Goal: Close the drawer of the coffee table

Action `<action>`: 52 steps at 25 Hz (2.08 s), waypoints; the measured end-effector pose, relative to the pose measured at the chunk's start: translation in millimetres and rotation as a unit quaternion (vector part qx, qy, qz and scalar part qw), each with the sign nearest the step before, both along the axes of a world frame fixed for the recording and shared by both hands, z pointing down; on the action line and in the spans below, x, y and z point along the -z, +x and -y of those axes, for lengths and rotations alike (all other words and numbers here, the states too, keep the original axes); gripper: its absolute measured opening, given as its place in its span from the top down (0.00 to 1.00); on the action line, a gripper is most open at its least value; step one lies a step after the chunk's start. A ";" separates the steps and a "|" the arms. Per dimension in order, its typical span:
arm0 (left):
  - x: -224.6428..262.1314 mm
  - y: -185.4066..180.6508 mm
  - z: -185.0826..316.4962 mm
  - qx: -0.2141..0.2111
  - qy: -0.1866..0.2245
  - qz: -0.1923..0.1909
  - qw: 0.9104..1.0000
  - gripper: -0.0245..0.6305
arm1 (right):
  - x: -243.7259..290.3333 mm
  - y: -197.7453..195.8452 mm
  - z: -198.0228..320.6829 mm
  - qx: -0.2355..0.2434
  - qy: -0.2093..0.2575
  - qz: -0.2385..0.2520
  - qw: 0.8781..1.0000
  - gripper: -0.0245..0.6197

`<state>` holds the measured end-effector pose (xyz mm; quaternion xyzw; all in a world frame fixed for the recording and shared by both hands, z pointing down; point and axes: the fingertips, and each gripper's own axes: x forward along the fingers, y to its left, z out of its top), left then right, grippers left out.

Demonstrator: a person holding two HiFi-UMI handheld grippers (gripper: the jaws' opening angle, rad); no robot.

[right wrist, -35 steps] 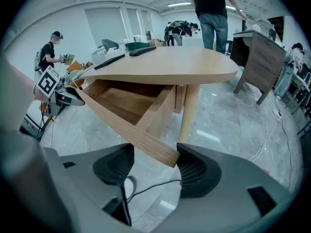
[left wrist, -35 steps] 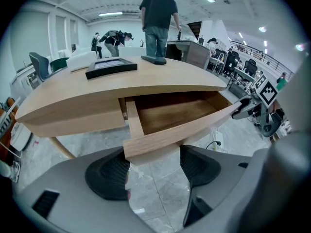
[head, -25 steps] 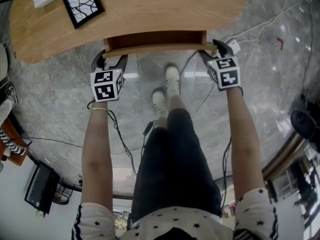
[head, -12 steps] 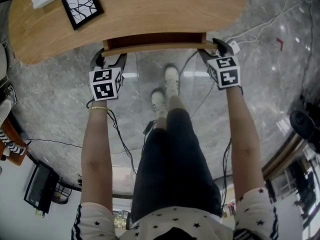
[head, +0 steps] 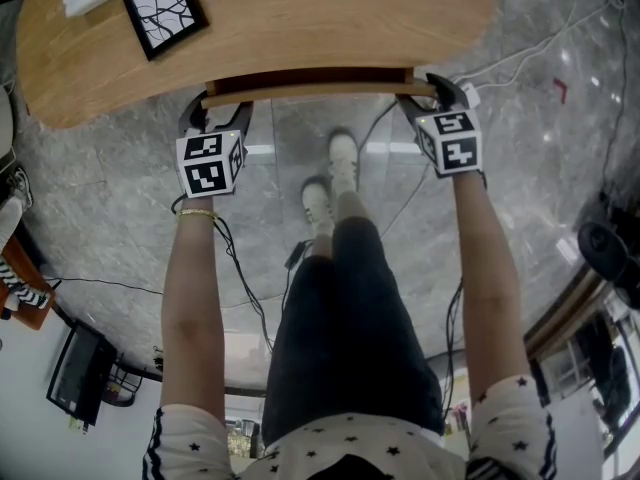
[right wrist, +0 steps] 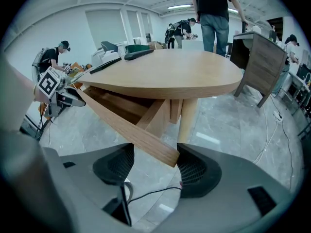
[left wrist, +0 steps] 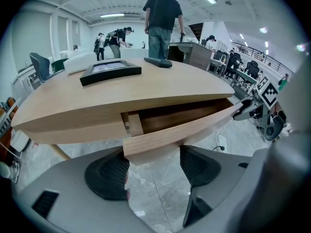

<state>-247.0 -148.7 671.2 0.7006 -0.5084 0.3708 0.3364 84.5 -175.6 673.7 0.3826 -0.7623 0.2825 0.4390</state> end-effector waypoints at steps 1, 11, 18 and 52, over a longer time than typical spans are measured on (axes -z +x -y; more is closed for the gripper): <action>0.0 -0.2 0.7 0.001 0.000 0.000 1.000 0.45 | 0.3 0.0 0.4 -0.001 -0.001 0.000 1.000 0.52; 0.3 -1.7 12.1 0.014 0.005 0.003 1.000 0.45 | -0.4 -1.3 13.0 -0.001 0.006 0.004 1.000 0.52; -0.9 -3.8 18.0 0.038 0.009 0.003 0.999 0.45 | -0.9 -2.1 19.8 0.000 0.010 0.006 1.000 0.52; -0.1 -7.0 52.5 0.078 0.040 0.001 0.996 0.45 | 1.2 -4.9 57.0 -0.011 0.042 0.012 0.999 0.52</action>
